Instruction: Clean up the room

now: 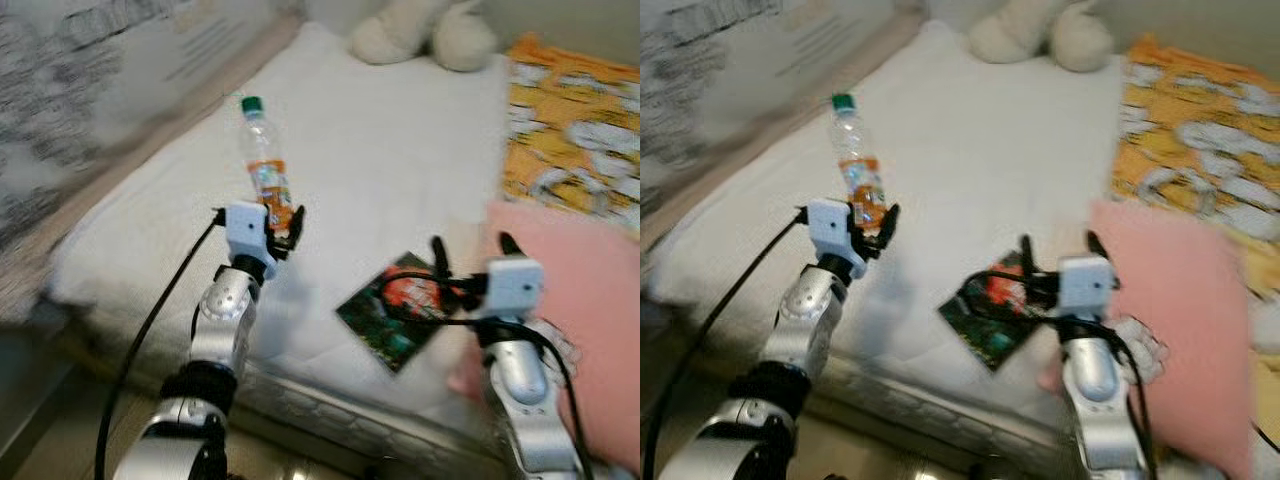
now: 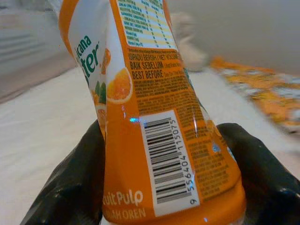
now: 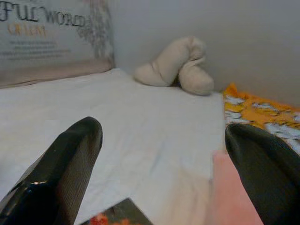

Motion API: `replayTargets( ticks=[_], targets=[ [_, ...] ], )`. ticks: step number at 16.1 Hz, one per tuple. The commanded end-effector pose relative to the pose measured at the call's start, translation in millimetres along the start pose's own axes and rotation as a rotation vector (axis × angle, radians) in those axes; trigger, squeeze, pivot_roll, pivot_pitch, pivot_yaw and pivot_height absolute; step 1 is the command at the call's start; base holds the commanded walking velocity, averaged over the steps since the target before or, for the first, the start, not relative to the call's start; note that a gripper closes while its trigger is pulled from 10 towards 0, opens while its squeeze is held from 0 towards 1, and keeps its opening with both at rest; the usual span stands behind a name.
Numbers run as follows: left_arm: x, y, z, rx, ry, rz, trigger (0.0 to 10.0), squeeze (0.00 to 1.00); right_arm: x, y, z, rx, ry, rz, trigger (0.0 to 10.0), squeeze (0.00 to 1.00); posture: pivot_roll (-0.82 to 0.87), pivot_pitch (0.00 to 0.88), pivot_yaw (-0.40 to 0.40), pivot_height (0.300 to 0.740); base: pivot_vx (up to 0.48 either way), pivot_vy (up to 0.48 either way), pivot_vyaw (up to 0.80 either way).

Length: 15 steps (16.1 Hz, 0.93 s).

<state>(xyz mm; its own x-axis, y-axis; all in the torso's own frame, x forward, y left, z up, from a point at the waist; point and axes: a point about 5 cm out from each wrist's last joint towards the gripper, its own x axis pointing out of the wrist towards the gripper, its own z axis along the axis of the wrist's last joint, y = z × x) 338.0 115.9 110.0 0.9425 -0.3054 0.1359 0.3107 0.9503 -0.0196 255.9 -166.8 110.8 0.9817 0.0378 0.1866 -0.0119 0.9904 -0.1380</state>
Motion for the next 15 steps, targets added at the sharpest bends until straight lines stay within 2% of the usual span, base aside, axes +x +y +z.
replayTargets(
  ticks=[1, 3, 4, 6, 9, 10, 12, 15],
  targets=[
    [4.8, -7.2, 12, 0.011, -0.046, -0.045, 10.0, 0.00, 0.0, -4.0, -4, -0.020, 0.013, -0.002, 10.0, 0.00, -0.06, 0.000, -0.006, 0.740, 0.000, -0.480, -0.71],
    [4.6, -9.0, 2, 0.038, 0.045, -0.042, 10.0, 0.00, 4.2, -1.8, -8, -0.028, 0.011, 0.010, 10.0, 0.00, -0.06, 0.000, 0.002, 0.740, 0.000, 0.000, -0.69],
    [4.8, -12.0, 5, -0.013, 0.018, -0.078, 10.0, 0.00, 5.6, -1.2, -8, -0.027, 0.012, 0.013, 10.0, 0.00, -0.07, 0.000, 0.006, 0.740, 0.000, 0.000, -0.69],
    [3.4, -12.6, 7, 0.007, -0.001, -0.102, 10.0, 0.00, 4.1, 0.9, -10, -0.024, 0.020, 0.021, 10.0, 0.00, -0.08, 0.000, 0.017, 0.740, 0.000, 0.000, -0.67],
    [0.1, -13.4, 7, -0.027, -0.005, -0.130, 10.0, 0.00, 1.7, 4.4, -13, -0.025, 0.016, 0.035, 10.0, 0.00, -0.09, 0.000, 0.028, 0.740, 0.000, 0.000, -0.67],
    [-1.1, -12.7, 7, -0.017, -0.012, -0.135, 10.0, 0.00, 2.2, 5.1, -13, -0.022, 0.013, 0.035, 10.0, 0.00, -0.09, 0.000, 0.029, 0.740, 0.000, -0.454, -0.67],
    [-4.1, -14.9, 9, 0.006, -0.029, -0.160, 10.0, 0.00, 1.4, 5.2, -13, -0.023, 0.010, 0.041, 10.0, 0.00, -0.09, 0.000, 0.028, 0.740, -0.390, -0.277, -0.66],
    [-8.2, -22.5, 10, 0.022, -0.036, -0.218, 10.0, 0.00, -3.3, 1.7, -19, -0.023, 0.031, 0.033, 10.0, 0.00, -0.08, 0.000, 0.024, 0.740, -0.434, 0.000, -0.66]
  ],
)
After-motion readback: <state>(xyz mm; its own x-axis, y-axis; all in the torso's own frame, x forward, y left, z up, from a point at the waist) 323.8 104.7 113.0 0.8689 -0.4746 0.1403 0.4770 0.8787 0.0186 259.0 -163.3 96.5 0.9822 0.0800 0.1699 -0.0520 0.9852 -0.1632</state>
